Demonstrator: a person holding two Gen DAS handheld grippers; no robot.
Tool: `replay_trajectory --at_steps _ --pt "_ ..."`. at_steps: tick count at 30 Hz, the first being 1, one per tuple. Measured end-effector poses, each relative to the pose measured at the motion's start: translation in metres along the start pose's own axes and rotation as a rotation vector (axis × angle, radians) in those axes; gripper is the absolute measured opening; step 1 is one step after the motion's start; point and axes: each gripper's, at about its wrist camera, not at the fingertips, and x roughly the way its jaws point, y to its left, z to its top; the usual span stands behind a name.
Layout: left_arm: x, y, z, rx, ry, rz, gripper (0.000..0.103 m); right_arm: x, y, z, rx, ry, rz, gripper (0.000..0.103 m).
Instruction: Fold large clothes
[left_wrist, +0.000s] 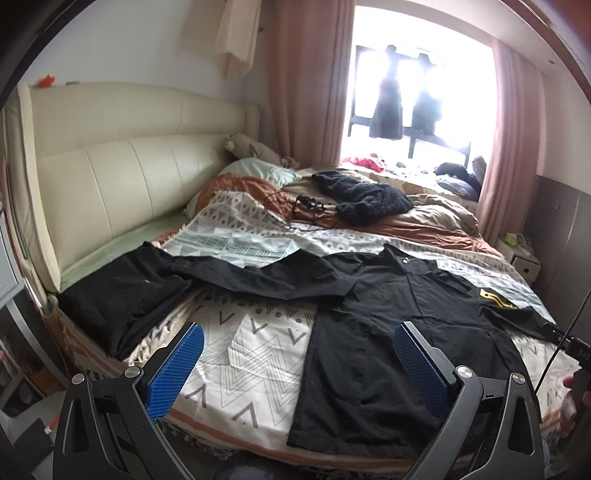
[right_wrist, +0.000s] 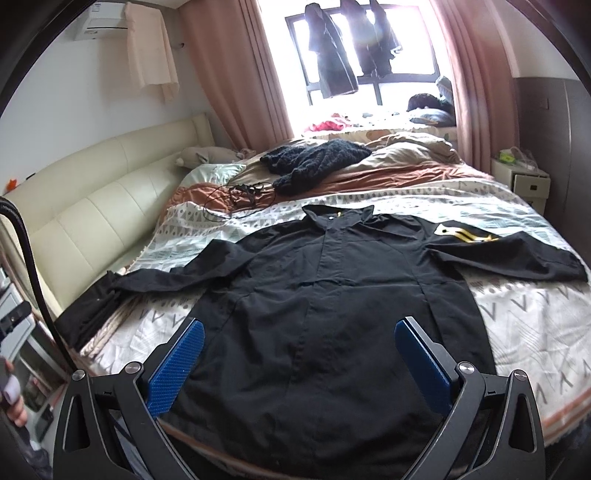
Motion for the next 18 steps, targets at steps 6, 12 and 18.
replay_trajectory --at_steps 6,12,18 --pt "0.035 0.011 0.015 0.001 0.037 0.040 0.103 0.034 0.004 0.019 -0.002 0.014 -0.005 0.103" --pt "0.070 0.027 0.032 -0.045 0.073 0.061 0.102 0.066 0.007 0.034 -0.001 0.044 -0.007 0.103" --pt "0.105 0.050 0.046 -0.107 0.085 0.103 0.102 0.105 0.004 0.048 0.000 0.088 -0.011 0.103"
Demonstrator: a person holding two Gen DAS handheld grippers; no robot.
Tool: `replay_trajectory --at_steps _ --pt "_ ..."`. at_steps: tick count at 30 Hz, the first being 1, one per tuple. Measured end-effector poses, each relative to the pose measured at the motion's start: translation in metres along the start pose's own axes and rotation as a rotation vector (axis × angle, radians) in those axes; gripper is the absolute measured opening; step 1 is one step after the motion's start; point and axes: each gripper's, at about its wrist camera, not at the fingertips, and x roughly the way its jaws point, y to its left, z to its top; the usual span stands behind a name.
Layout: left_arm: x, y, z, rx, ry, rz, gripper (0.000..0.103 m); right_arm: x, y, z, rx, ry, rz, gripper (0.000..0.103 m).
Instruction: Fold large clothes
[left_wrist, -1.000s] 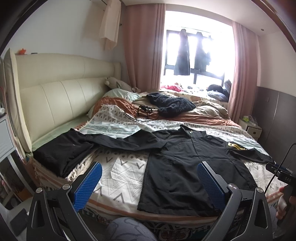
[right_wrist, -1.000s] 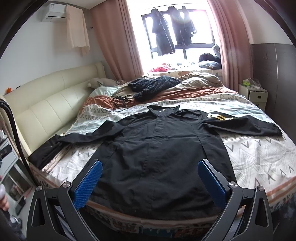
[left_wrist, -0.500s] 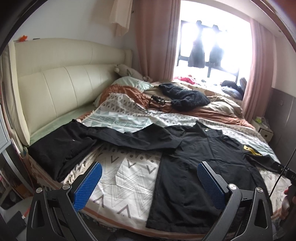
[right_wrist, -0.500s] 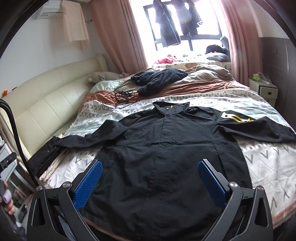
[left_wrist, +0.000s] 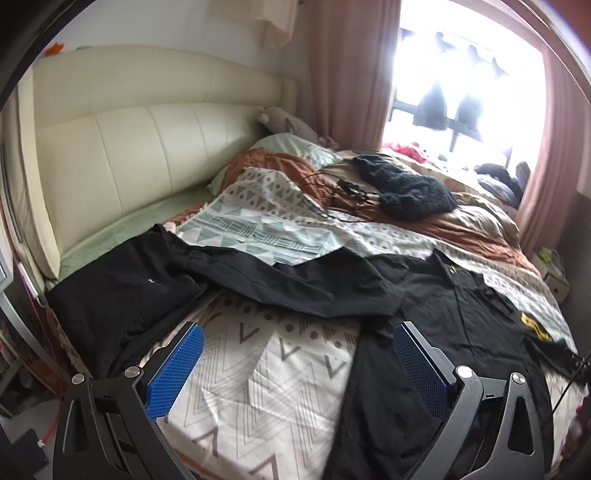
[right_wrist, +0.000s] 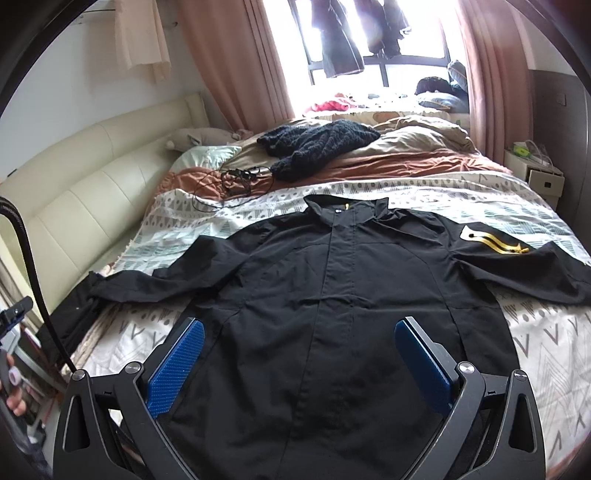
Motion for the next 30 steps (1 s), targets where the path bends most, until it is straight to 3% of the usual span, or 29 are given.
replay_trajectory --at_steps 11,19,23,30 --pt "0.070 0.064 0.019 -0.146 0.048 0.082 0.098 0.070 0.012 0.025 -0.023 0.066 0.026 0.100" --pt "0.112 0.122 0.030 -0.300 0.085 0.117 0.076 0.124 0.023 0.030 -0.034 0.133 0.069 0.077" --pt "0.136 0.142 0.041 -0.349 0.092 0.121 0.073 0.151 0.025 0.031 -0.025 0.164 0.096 0.063" --pt "0.190 0.185 0.052 -0.539 0.157 0.109 0.067 0.196 0.028 0.036 0.000 0.215 0.136 0.052"
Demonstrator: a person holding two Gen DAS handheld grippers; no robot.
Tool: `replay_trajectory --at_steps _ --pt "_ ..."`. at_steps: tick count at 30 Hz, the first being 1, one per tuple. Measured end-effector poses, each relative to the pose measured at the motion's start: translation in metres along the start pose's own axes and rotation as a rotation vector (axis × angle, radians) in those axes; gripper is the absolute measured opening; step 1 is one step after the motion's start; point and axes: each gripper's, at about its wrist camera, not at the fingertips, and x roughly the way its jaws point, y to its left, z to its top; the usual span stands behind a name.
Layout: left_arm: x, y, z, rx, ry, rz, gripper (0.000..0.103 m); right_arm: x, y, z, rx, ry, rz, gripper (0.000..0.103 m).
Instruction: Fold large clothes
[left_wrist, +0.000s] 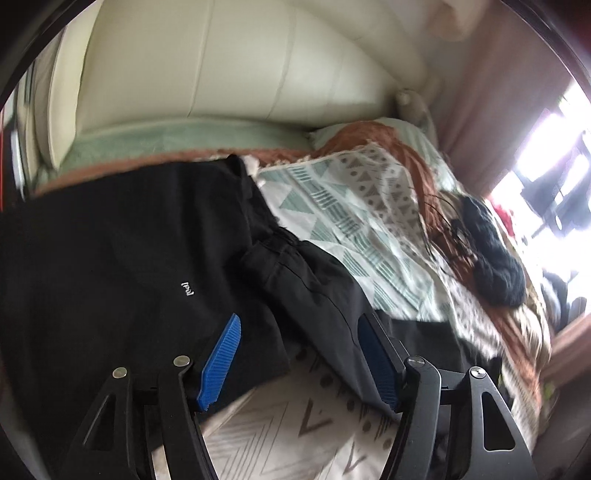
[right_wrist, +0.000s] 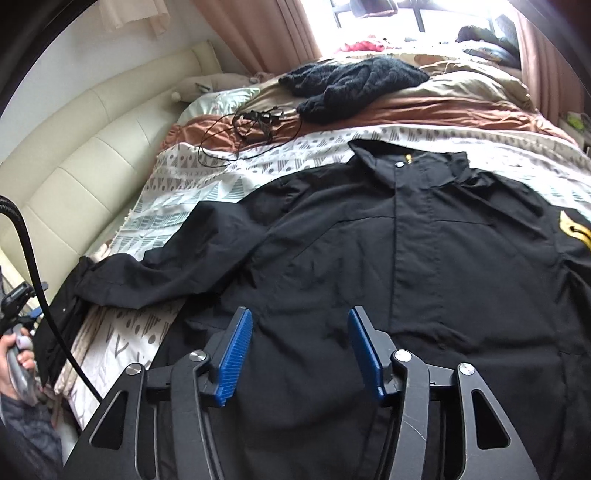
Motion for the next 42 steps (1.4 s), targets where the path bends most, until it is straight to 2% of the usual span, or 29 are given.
replay_trajectory --at_steps 2,6,8,10,14,15,16,18,19,20,22,24,26,30,35,37,39,42 --pt "0.016 0.005 0.008 -0.062 0.022 -0.017 0.067 0.011 -0.001 0.003 0.010 0.011 0.009 0.049" --pt "0.041 0.008 0.019 -0.115 0.047 -0.016 0.065 0.031 -0.001 0.008 0.027 0.032 0.038 0.040" --pt "0.053 0.008 0.020 -0.130 0.075 -0.003 0.061 0.040 -0.001 0.009 0.030 0.041 0.041 0.036" --pt "0.063 0.008 0.019 -0.134 0.098 0.024 0.061 0.048 0.000 0.011 0.034 0.045 0.046 0.035" --pt "0.090 0.014 0.019 -0.165 0.149 0.078 0.061 0.067 0.004 0.016 0.053 0.069 0.076 0.026" --pt "0.093 0.016 0.020 -0.163 0.148 0.085 0.059 0.073 0.006 0.018 0.063 0.077 0.090 0.023" --pt "0.097 0.017 0.022 -0.160 0.146 0.096 0.044 0.077 0.008 0.019 0.070 0.081 0.099 0.021" --pt "0.103 0.024 0.024 -0.184 0.145 0.118 0.026 0.087 0.012 0.022 0.079 0.086 0.120 0.018" --pt "0.103 0.027 0.024 -0.205 0.143 0.098 0.013 0.092 0.015 0.023 0.082 0.090 0.127 0.017" --pt "0.101 0.028 0.025 -0.223 0.149 0.066 0.011 0.097 0.017 0.025 0.086 0.094 0.134 0.017" --pt "0.090 0.019 0.027 -0.199 0.114 0.060 0.009 0.108 0.019 0.029 0.112 0.106 0.166 0.016" --pt "0.073 0.005 0.031 -0.149 0.070 0.034 0.008 0.121 0.021 0.035 0.148 0.112 0.199 0.015" --pt "0.055 -0.013 0.037 -0.115 0.042 -0.022 0.007 0.135 0.023 0.042 0.172 0.118 0.216 0.013" --pt "0.024 -0.048 0.053 -0.055 -0.005 -0.097 0.007 0.162 0.029 0.052 0.194 0.135 0.228 0.009" --pt "-0.009 -0.099 0.060 0.048 -0.029 -0.166 0.007 0.209 0.030 0.055 0.249 0.205 0.262 0.008" --pt "-0.019 -0.119 0.059 0.081 -0.034 -0.194 0.007 0.224 0.029 0.053 0.251 0.242 0.233 0.007" --pt "-0.026 -0.138 0.058 0.108 -0.035 -0.221 0.007 0.228 0.025 0.054 0.260 0.244 0.240 0.002" --pt "-0.038 -0.170 0.055 0.157 -0.034 -0.267 0.007 0.213 0.015 0.055 0.287 0.259 0.248 0.004"
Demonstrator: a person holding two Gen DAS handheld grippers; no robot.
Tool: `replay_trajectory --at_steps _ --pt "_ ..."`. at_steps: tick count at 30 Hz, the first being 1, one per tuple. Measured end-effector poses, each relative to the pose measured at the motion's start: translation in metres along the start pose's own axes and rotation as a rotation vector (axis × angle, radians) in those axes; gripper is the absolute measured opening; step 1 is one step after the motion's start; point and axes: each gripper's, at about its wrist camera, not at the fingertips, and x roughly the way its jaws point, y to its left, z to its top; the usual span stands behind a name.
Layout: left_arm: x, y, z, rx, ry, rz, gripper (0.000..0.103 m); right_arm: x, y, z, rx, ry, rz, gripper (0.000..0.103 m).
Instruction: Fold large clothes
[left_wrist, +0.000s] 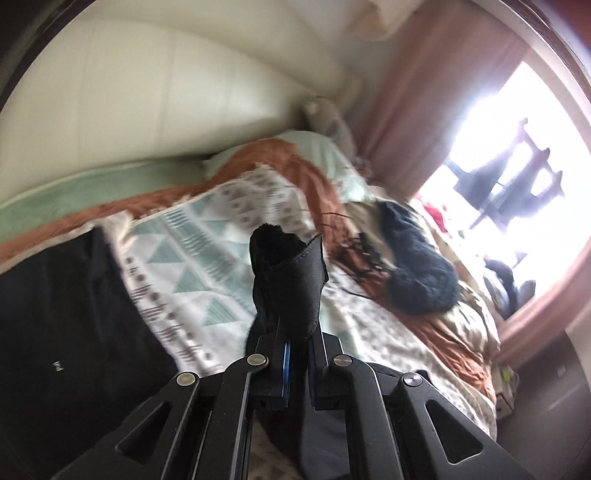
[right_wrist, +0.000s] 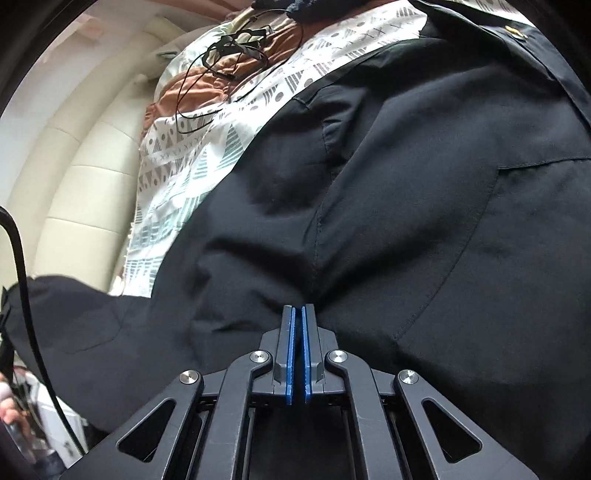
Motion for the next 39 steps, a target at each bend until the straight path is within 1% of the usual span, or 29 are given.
replay_trajectory --at_steps 1,4,5,7,10,13,14,16,18,20,23,26,28,31,35,39 --pt "-0.002 -0.015 0.000 0.020 -0.002 -0.021 0.007 -0.012 -0.002 -0.002 0.002 -0.019 -0.001 0.008" --pt "-0.007 -0.047 0.000 0.058 -0.002 -0.078 0.007 -0.043 -0.013 -0.011 0.010 -0.052 -0.004 0.008" --pt "-0.009 -0.062 -0.001 0.074 -0.001 -0.101 0.007 -0.054 -0.018 -0.014 0.017 -0.061 -0.002 0.008" --pt "-0.012 -0.086 -0.003 0.101 0.002 -0.134 0.007 -0.079 -0.032 -0.024 0.039 -0.091 -0.012 0.009" --pt "-0.022 -0.132 -0.007 0.174 0.002 -0.199 0.007 -0.109 -0.053 -0.038 0.086 -0.123 -0.011 0.010" --pt "-0.031 -0.177 -0.014 0.246 -0.006 -0.244 0.007 -0.142 -0.070 -0.057 0.129 -0.160 -0.006 0.011" --pt "-0.032 -0.186 -0.016 0.262 -0.003 -0.256 0.007 -0.152 -0.074 -0.063 0.134 -0.176 -0.007 0.011" --pt "-0.034 -0.211 -0.022 0.297 0.009 -0.293 0.007 -0.172 -0.083 -0.076 0.148 -0.210 -0.010 0.013" --pt "-0.036 -0.237 -0.030 0.331 0.013 -0.321 0.007 -0.188 -0.090 -0.085 0.162 -0.238 -0.018 0.019" --pt "-0.036 -0.259 -0.038 0.365 0.015 -0.347 0.007 -0.206 -0.098 -0.097 0.169 -0.264 -0.044 0.020" --pt "-0.034 -0.282 -0.051 0.390 0.026 -0.393 0.007 -0.228 -0.109 -0.115 0.174 -0.300 -0.085 0.020" --pt "-0.028 -0.304 -0.069 0.402 0.062 -0.447 0.007 -0.248 -0.123 -0.136 0.187 -0.326 -0.103 0.021" --pt "-0.023 -0.318 -0.082 0.419 0.084 -0.466 0.007 -0.260 -0.135 -0.149 0.205 -0.342 -0.127 0.021" --pt "-0.016 -0.333 -0.101 0.436 0.123 -0.490 0.007 -0.273 -0.150 -0.158 0.233 -0.356 -0.134 0.021" --pt "-0.005 -0.354 -0.133 0.470 0.172 -0.515 0.007 -0.289 -0.162 -0.171 0.245 -0.377 -0.163 0.021" --pt "0.008 -0.372 -0.163 0.484 0.224 -0.538 0.007 -0.307 -0.175 -0.184 0.270 -0.396 -0.168 0.021"
